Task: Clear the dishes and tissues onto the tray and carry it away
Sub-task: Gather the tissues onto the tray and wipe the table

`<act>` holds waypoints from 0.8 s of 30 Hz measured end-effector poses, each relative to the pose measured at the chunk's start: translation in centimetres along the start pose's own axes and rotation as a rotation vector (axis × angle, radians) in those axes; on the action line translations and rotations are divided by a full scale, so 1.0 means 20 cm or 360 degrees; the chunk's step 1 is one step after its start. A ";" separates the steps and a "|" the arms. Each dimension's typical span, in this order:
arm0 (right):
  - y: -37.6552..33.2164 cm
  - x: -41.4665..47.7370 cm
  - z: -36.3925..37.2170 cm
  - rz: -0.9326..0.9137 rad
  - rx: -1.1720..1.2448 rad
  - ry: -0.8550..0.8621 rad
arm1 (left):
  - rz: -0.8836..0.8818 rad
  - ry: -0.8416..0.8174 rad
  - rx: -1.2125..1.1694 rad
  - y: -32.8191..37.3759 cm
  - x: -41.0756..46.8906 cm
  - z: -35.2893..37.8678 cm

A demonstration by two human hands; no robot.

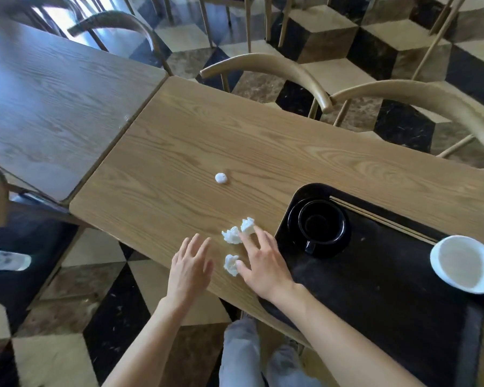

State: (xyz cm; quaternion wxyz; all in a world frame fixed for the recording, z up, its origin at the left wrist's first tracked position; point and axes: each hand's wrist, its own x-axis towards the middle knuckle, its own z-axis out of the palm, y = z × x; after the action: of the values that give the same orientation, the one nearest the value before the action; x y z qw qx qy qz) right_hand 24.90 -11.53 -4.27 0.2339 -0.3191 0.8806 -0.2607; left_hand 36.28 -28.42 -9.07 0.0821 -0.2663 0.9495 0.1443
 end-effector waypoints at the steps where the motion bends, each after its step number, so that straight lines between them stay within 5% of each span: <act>1: -0.03 0.05 0.03 0.0006 -0.0093 -0.0057 | 0.0031 -0.0062 0.0116 -0.03 0.01 0.03; 8: -0.10 0.28 0.26 -0.0039 -0.0720 -0.0512 | 0.0092 -0.0155 0.0199 -0.10 -0.02 0.17; 16: 0.08 0.23 0.25 -0.0168 -0.0391 0.0067 | 0.0095 -0.0195 0.0104 -0.11 -0.02 0.18; 21: 0.03 0.07 0.14 0.0096 0.0259 0.0329 | 0.0084 -0.0238 0.0118 -0.07 0.01 0.14; 24: 0.12 -0.14 0.08 0.0245 0.0340 0.0486 | 0.0227 -0.0174 0.0011 0.04 0.00 0.11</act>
State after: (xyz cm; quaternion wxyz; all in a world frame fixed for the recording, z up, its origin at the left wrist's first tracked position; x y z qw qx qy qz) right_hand 26.72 -8.62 -6.30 0.1494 -0.1810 0.8950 -0.3794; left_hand 36.09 -27.02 -11.03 0.1243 -0.1894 0.9607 0.1607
